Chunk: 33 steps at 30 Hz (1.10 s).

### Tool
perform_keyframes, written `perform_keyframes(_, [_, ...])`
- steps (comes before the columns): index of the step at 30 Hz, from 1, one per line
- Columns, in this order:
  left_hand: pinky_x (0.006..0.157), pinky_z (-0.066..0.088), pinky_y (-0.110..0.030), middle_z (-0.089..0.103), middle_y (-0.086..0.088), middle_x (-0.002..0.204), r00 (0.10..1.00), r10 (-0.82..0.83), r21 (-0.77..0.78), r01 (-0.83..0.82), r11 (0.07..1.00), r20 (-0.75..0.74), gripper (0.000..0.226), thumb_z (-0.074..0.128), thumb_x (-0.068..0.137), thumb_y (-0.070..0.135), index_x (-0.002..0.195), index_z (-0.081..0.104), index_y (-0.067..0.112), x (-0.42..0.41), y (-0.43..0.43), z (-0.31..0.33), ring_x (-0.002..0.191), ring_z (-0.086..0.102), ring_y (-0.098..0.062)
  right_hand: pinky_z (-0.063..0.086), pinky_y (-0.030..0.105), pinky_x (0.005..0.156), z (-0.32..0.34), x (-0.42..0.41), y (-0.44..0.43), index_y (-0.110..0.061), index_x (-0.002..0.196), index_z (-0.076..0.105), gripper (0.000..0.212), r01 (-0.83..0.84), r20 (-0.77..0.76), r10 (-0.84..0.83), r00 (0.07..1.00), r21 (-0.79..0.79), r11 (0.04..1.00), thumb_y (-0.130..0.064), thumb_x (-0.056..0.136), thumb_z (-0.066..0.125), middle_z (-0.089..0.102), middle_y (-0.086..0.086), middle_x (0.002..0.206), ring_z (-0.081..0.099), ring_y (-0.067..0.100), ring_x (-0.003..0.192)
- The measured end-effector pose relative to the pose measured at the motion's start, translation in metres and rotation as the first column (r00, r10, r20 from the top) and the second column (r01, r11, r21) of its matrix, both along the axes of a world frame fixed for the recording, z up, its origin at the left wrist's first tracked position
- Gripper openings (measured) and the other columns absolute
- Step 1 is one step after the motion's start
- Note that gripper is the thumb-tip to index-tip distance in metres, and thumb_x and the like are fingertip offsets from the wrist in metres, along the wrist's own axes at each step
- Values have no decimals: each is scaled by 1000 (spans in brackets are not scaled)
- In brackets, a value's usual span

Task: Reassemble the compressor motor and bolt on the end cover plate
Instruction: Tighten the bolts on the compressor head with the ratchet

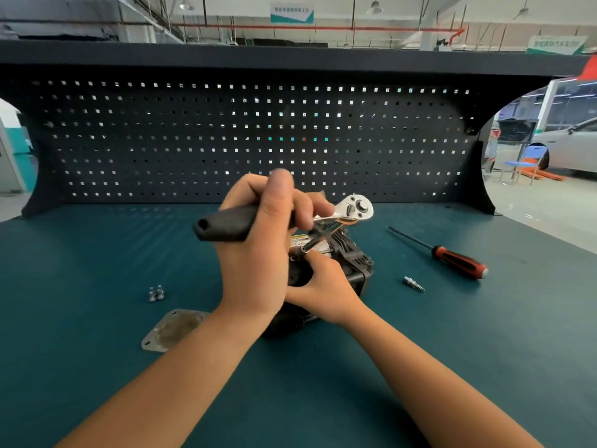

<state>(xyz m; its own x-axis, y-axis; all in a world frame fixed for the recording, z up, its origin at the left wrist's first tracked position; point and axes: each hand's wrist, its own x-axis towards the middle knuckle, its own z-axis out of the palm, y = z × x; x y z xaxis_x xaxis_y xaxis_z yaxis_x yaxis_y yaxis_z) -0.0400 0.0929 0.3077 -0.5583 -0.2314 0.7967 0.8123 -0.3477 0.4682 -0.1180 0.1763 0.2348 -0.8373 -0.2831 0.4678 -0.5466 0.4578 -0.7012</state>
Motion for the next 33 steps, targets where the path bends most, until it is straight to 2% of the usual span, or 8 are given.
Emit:
perform_keyframes(3, [73,54,-32,48,5,47,997,-68,72,65,995,44,31,47,88,24,58,46,15,-4,-12,6,56,61,-17,40,11,62,-3,-3,1,-30,76,53,37,26,2,-26,1000,25,999,-52,61,79,57,-19,73,53,-5,72])
perform_keyframes(7, [69,52,-31,42,4,43,982,-171,87,164,983,86,36,44,83,22,47,48,20,-10,-33,16,51,57,-17,36,12,57,-4,-3,-2,-29,66,43,41,60,-32,-59,998,49,997,-50,64,78,51,-15,67,48,-4,63])
perform_keyframes(18, [60,50,-28,33,5,41,958,-256,263,216,940,128,47,39,92,20,45,45,19,-24,-45,31,43,44,-14,44,20,72,-4,-3,-1,-17,89,60,48,15,4,-15,1000,12,1000,-53,62,79,64,-11,87,58,5,82])
perform_keyframes(22, [57,49,-23,30,6,39,918,-352,341,276,898,183,50,38,93,24,44,43,19,-35,-53,42,40,40,-12,41,11,71,-2,-1,1,-32,101,47,53,2,40,-2,999,-12,1000,-46,63,81,58,-19,86,54,-6,83])
perform_keyframes(25, [53,47,-21,29,7,37,781,-581,440,450,777,228,42,44,88,24,46,45,16,-57,-78,46,35,37,-10,38,7,70,-1,-1,2,-33,121,36,73,-15,49,16,999,-17,1000,-47,64,80,52,-23,86,50,-13,83])
perform_keyframes(28, [44,34,-20,20,7,34,395,-775,306,755,580,494,25,54,85,17,68,56,-1,-75,-79,37,28,20,-8,36,12,74,-6,-2,1,-26,134,29,89,-18,-18,20,1000,73,997,-45,64,80,56,-20,98,53,-5,91])
perform_keyframes(31, [34,19,-9,9,9,33,443,-728,317,692,649,523,24,63,72,24,60,45,14,-85,-73,19,25,10,-7,31,14,96,-4,-5,11,-27,147,8,117,-97,-9,100,995,144,985,-46,60,84,46,-8,128,44,7,122])
perform_keyframes(33, [32,25,-8,21,5,30,464,-865,575,661,481,190,29,56,78,13,60,33,16,-97,-85,33,20,24,-8,18,12,107,2,-6,25,-37,145,-16,136,-177,84,169,982,88,980,-49,55,85,22,-14,145,18,-2,138])
